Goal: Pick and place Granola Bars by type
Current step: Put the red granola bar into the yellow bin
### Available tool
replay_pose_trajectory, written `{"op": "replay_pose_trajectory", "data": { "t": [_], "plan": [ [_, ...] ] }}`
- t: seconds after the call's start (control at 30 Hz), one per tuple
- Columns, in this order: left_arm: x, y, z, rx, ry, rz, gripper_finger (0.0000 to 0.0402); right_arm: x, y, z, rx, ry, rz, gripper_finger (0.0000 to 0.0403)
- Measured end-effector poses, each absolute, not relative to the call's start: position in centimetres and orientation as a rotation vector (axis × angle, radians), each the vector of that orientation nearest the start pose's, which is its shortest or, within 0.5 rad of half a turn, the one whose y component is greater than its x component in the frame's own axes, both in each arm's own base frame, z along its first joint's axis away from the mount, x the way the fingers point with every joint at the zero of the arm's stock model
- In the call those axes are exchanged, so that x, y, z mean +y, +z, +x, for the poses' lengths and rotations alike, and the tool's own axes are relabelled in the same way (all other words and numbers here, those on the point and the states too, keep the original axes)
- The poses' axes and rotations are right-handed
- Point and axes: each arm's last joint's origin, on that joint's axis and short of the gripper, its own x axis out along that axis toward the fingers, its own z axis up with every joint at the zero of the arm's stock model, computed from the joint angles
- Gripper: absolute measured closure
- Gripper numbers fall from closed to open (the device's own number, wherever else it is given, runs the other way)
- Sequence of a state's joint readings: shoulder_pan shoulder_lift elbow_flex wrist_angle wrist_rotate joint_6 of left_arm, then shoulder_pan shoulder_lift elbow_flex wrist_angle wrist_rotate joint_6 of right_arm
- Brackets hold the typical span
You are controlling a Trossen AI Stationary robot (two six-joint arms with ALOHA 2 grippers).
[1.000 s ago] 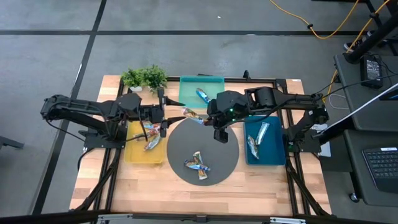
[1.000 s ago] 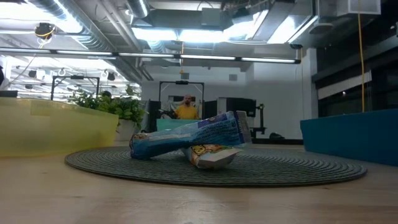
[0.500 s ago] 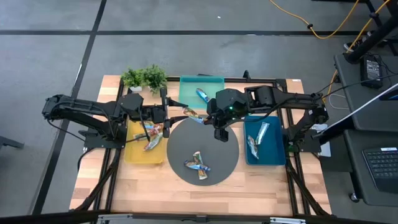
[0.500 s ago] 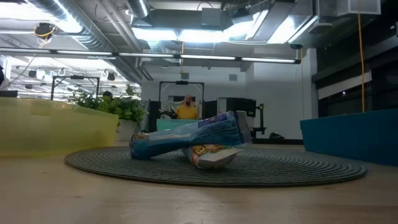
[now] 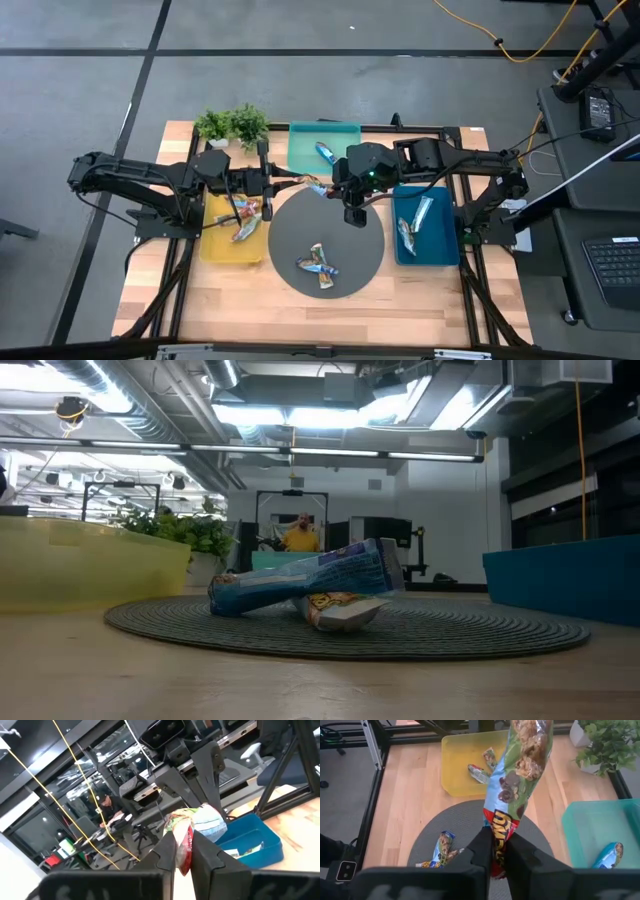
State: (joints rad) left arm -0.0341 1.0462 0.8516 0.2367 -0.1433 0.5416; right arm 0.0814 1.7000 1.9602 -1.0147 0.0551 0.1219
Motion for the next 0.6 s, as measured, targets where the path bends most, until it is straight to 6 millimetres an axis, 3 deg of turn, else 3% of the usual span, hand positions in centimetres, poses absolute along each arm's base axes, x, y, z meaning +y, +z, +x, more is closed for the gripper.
{"op": "replay_pose_trajectory", "data": {
  "t": [0.37,0.6],
  "plan": [
    [-0.4,34.8,23.6,-0.013,0.117,0.505,0.0385,2.6,42.1,34.3,0.759,-0.010,0.036,0.0301],
    [-0.3,34.7,23.6,-0.006,0.138,0.488,0.0380,1.8,43.8,31.8,0.758,-0.211,-0.073,0.0246]
  ]
}}
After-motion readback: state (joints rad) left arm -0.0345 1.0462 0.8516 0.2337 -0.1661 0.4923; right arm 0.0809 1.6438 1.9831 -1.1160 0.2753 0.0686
